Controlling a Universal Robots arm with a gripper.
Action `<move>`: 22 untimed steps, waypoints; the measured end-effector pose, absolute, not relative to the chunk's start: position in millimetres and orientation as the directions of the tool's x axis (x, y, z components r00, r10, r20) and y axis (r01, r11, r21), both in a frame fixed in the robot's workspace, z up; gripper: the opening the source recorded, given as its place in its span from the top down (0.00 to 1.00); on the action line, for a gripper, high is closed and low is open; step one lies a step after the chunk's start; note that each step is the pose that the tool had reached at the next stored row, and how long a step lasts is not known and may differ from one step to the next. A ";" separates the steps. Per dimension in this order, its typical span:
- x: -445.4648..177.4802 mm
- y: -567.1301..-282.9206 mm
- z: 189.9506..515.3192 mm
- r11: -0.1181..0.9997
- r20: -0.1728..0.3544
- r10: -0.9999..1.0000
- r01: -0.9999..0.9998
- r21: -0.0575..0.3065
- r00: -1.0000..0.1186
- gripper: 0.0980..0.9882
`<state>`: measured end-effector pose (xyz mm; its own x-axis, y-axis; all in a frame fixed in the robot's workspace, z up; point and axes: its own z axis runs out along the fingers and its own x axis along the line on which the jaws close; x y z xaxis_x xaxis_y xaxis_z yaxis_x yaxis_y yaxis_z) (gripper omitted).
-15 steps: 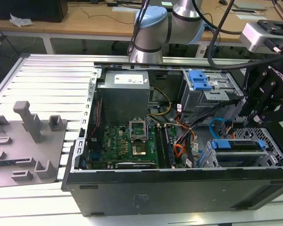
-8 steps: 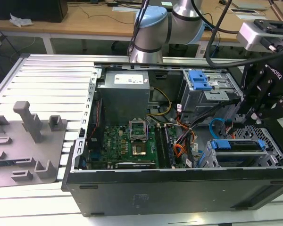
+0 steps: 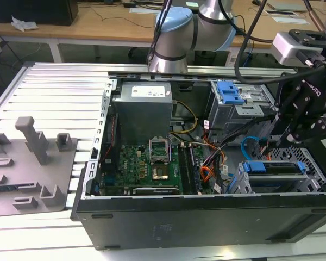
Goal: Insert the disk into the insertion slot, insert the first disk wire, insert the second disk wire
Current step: 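Insert the first disk wire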
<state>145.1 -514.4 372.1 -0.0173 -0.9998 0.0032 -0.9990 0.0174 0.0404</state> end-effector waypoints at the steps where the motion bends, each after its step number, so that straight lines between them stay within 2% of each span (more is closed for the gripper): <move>1: 145.1 -514.4 371.6 0.017 0.003 -1.000 -0.999 0.040 -0.017 0.70; 22: 149.7 -506.2 352.9 0.049 0.002 -0.999 -0.998 0.040 -0.048 0.70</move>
<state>149.7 -506.2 352.9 -0.0485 -0.9988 0.0019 -0.9980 0.0485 0.0404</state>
